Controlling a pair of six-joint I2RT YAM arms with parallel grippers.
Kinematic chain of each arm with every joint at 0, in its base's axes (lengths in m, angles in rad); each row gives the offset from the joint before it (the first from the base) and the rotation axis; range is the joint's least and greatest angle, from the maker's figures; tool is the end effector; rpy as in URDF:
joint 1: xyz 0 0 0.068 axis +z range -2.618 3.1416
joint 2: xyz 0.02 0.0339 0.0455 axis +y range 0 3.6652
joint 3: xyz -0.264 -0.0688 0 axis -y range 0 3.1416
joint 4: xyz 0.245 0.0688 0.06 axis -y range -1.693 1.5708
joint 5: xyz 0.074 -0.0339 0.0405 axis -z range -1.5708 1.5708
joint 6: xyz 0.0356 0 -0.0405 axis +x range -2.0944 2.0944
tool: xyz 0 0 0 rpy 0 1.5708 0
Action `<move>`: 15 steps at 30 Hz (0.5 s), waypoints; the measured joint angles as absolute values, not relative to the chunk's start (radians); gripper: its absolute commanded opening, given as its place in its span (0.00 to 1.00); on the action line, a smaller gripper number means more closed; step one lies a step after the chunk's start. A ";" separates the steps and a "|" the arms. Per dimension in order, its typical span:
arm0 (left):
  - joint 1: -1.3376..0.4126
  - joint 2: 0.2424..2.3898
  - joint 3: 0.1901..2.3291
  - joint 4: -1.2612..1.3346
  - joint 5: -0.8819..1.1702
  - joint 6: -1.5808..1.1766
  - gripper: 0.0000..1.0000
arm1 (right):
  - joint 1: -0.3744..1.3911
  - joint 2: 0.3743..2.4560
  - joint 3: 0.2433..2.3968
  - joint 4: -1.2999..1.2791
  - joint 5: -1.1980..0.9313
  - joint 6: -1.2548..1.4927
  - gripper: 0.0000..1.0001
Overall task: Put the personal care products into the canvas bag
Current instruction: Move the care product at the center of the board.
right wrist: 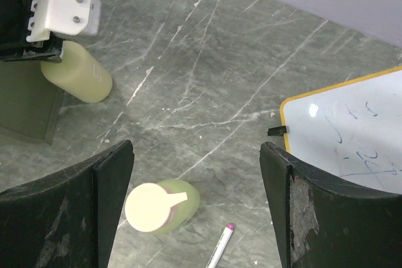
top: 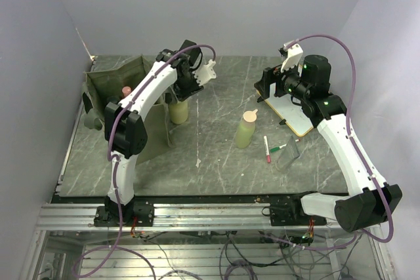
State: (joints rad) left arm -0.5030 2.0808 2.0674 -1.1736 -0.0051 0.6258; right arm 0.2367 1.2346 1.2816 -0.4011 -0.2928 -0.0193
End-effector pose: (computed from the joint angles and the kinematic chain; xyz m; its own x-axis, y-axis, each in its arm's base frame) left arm 0.3818 -0.2099 0.2990 -0.3771 0.8760 -0.3007 0.8652 0.4490 0.2232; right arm 0.2661 0.0748 0.3967 -0.3276 -0.0980 -0.9397 -0.4941 0.8655 0.0820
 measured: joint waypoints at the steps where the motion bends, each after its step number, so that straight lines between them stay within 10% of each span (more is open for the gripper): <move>1: -0.506 2.081 2.067 -1.176 0.001 0.630 0.07 | 0.237 1.235 1.282 -0.401 -0.293 -0.019 0.82; 15: -0.560 2.099 2.121 -1.236 0.091 0.659 0.07 | 0.236 1.235 1.282 -0.401 -0.292 -0.020 0.82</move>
